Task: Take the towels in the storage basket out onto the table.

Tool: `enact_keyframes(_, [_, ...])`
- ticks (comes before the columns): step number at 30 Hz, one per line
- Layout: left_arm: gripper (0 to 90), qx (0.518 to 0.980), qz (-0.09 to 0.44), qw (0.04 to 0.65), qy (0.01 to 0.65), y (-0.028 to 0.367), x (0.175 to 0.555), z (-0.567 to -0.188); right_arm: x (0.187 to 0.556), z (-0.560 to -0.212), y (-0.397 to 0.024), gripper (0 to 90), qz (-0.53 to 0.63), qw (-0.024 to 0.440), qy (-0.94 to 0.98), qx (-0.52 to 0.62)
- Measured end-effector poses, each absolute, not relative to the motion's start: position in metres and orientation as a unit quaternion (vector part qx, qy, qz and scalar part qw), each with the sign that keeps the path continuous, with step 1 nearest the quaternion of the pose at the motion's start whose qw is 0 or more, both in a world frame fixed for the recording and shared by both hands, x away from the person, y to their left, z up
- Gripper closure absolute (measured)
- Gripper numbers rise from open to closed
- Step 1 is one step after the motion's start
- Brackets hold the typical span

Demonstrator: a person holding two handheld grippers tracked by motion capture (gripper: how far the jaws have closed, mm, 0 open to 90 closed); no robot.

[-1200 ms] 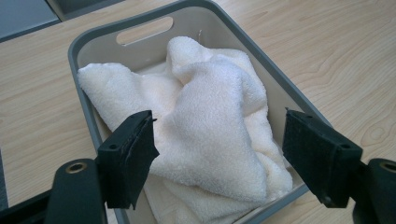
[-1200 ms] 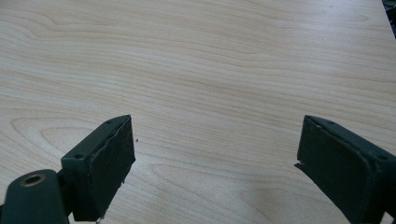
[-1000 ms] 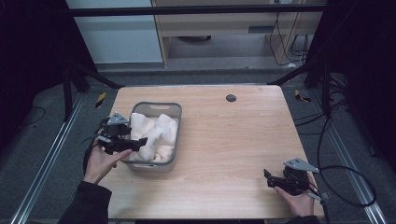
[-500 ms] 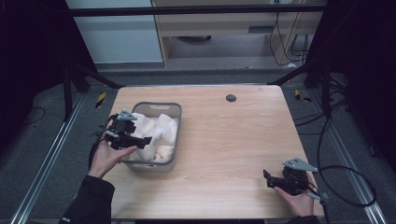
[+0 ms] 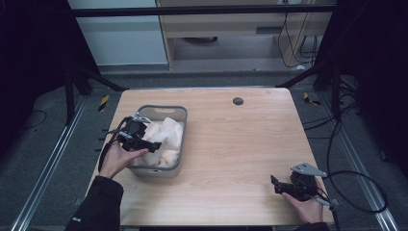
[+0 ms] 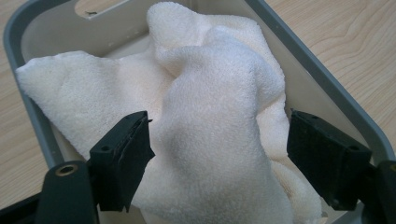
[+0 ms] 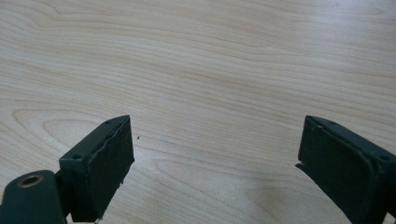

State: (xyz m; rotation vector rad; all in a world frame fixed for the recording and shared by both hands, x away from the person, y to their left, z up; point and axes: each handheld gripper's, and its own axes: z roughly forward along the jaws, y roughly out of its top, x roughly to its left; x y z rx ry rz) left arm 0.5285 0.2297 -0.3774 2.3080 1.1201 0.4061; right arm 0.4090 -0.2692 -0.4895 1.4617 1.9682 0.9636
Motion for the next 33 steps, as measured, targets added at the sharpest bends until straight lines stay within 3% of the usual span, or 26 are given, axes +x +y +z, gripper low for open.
enact_keyframes(17, [26.5, 0.870, 0.143, 0.221, 0.418, 0.220, 0.545, -0.403, 0.410, -0.491, -0.268, 10.1, 0.349, 0.246, 0.731, 0.532])
enact_keyframes(33, [53.6, 0.867, 0.129, 0.196, 0.440, 0.218, 0.549, -0.407, 0.410, -0.491, -0.267, 10.0, 0.346, 0.245, 0.733, 0.531])
